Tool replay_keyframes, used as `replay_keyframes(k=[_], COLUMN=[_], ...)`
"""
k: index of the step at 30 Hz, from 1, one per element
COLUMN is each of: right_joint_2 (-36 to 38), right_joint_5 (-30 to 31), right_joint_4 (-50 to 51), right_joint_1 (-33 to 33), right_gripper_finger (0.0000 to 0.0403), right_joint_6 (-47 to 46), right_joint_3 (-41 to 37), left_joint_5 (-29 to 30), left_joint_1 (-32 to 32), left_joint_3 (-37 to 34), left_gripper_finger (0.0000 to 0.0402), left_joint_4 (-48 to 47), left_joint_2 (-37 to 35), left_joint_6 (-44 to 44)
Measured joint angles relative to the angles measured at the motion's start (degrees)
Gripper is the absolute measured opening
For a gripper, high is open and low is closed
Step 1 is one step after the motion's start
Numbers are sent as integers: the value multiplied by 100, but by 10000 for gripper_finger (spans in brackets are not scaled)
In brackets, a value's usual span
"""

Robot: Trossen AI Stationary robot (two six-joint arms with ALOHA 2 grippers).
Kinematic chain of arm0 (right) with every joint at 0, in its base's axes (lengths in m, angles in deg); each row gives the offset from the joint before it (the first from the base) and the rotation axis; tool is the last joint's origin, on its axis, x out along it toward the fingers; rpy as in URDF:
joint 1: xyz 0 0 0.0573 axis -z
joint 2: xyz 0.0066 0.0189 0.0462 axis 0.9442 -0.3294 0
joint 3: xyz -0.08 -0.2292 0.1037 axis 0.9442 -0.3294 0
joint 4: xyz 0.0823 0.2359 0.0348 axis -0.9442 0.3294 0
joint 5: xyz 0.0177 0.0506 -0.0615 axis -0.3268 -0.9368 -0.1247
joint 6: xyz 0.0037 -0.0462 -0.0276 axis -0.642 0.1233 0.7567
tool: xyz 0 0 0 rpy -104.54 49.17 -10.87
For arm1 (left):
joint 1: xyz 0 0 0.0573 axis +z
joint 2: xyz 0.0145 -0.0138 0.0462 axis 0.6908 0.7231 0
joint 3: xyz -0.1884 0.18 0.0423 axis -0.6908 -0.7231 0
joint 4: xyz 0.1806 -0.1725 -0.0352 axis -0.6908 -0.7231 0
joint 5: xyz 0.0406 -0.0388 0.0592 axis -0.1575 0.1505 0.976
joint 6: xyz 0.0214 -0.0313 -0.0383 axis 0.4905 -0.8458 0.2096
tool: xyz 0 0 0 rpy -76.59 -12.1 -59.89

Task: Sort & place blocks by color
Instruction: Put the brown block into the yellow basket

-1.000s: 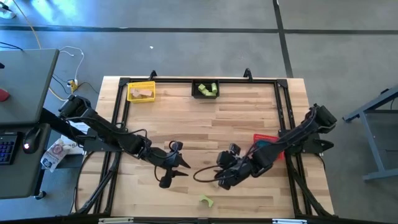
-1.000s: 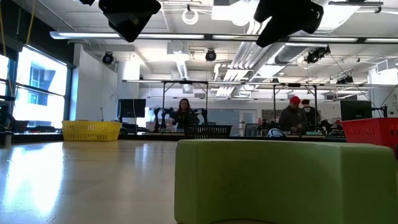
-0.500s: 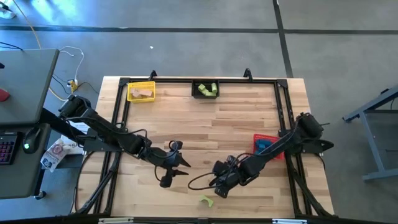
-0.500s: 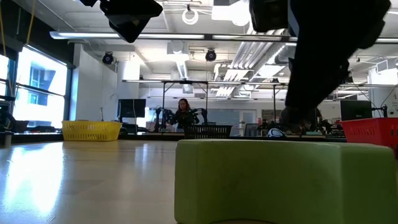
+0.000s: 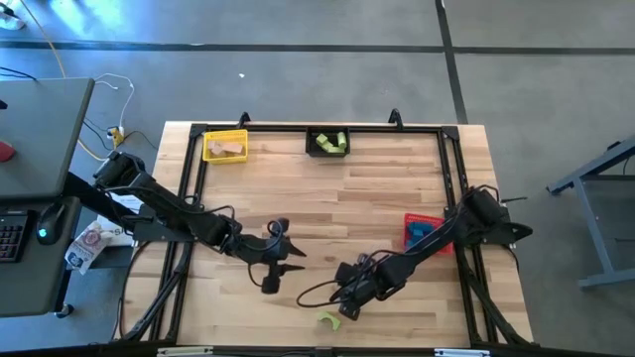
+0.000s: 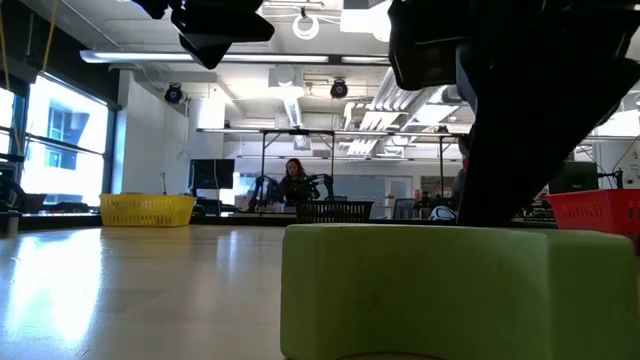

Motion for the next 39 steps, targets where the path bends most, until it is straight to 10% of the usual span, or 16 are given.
replay_keyframes(k=[14, 28, 39], right_joint_2=[-369, -390, -470], right_joint_5=[142, 414, 909], right_joint_4=[100, 306, 1049], right_joint_1=[-7, -7, 16], right_gripper_finger=[231, 94, 94], right_joint_6=[-215, -271, 696], right_joint_3=[28, 20, 764], left_joint_5=[109, 124, 168], left_joint_1=[-1, 21, 439], left_joint_3=[0, 0, 0], left_gripper_finger=[140, 140, 140], left_joint_4=[1, 2, 4], left_joint_2=[0, 0, 0], left_joint_6=[1, -42, -1681])
